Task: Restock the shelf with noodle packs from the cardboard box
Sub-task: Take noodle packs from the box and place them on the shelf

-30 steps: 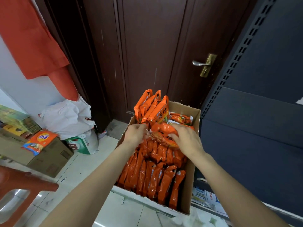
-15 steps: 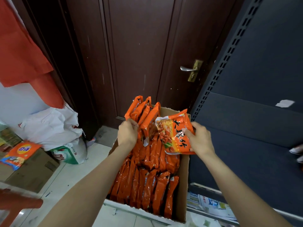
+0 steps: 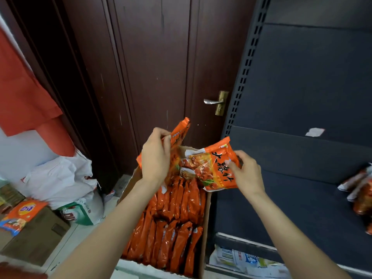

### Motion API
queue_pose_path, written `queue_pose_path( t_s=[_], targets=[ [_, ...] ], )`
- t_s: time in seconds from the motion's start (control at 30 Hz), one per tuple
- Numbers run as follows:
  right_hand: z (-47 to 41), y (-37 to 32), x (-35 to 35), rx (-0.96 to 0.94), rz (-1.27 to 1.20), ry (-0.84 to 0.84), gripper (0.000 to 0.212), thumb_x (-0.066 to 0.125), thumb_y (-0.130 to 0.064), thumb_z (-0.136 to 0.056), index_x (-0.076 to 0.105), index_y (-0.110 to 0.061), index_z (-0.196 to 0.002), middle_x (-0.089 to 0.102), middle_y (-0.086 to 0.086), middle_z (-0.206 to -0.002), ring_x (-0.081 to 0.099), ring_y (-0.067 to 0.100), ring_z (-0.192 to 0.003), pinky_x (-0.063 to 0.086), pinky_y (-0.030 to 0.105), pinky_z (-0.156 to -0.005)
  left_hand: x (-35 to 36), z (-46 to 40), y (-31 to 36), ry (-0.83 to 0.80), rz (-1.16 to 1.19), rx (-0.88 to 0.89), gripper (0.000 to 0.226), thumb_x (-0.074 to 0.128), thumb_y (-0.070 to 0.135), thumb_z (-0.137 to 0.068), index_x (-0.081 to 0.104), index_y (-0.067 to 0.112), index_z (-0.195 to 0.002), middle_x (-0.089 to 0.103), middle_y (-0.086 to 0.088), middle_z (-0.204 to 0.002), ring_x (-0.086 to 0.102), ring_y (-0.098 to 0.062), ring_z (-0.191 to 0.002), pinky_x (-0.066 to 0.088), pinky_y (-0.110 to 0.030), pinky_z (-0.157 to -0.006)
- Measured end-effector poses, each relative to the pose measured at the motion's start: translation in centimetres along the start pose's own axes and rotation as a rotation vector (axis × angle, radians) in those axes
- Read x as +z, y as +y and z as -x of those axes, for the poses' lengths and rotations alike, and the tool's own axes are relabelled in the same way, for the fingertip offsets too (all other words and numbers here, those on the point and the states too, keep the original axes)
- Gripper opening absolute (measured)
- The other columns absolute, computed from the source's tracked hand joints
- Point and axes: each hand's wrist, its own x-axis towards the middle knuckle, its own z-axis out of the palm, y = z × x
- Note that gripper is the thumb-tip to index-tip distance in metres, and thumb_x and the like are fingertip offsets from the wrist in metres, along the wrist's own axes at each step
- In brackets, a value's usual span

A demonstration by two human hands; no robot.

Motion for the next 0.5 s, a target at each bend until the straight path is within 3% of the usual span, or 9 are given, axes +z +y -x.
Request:
queue_pose_path(
  t_s=[0.1,0.27,0.37,0.43,0.5],
  targets=[
    [0.4,1.8,-4.3,-0.02,0.028,0.032,0.017,0.057,-0.018,-0.093,0.06,-0.015,-0.109,0.065,-0.004,-0.096,0.059,0.01,-0.088,0.04,0.009,-0.062,2.4,0.6,3.9,-0.058,0.017,0.098,0.008,0.048,0.015,-0.096,0.056,0.013,-0.095,0.064,0.004,-0.087,0.059,-0.011,-0.081,0.044,-0.024,-0.072],
    [1.9,7.3,-13.3,0.006,0.048,0.101,0.016,0.055,-0.009,-0.092,0.06,-0.013,-0.107,0.064,-0.003,-0.092,0.057,0.01,-0.083,0.037,0.001,-0.06,9.7,3.8,11.2,-0.289,0.022,0.237,0.008,0.048,0.013,-0.095,0.056,0.014,-0.093,0.063,0.002,-0.084,0.058,-0.017,-0.079,0.045,-0.035,-0.072],
    [3.4,11.9,-19.0,0.056,0.084,0.116,0.018,0.054,-0.008,-0.092,0.06,-0.015,-0.108,0.064,-0.003,-0.095,0.06,0.012,-0.089,0.04,0.008,-0.065,15.1,6.7,15.7,-0.451,-0.015,0.309,0.007,0.049,0.014,-0.095,0.055,0.015,-0.093,0.064,0.0,-0.085,0.06,-0.02,-0.08,0.047,-0.038,-0.072],
    [4.6,15.3,-22.9,0.073,0.121,0.14,0.019,0.054,-0.007,-0.092,0.06,-0.015,-0.108,0.063,0.002,-0.101,0.059,0.016,-0.097,0.043,0.021,-0.076,19.0,8.9,18.7,-0.562,-0.013,0.325,0.008,0.049,0.017,-0.096,0.056,0.018,-0.092,0.064,0.0,-0.085,0.061,-0.02,-0.079,0.05,-0.041,-0.073],
    [5.9,18.5,-26.7,0.104,0.15,0.176,0.023,0.056,-0.006,-0.091,0.06,-0.012,-0.113,0.061,0.005,-0.108,0.056,0.019,-0.103,0.041,0.026,-0.084,22.5,11.5,21.8,-0.672,0.006,0.337,0.009,0.049,0.018,-0.096,0.056,0.02,-0.09,0.065,0.001,-0.084,0.061,-0.02,-0.077,0.052,-0.041,-0.072]
  ],
)
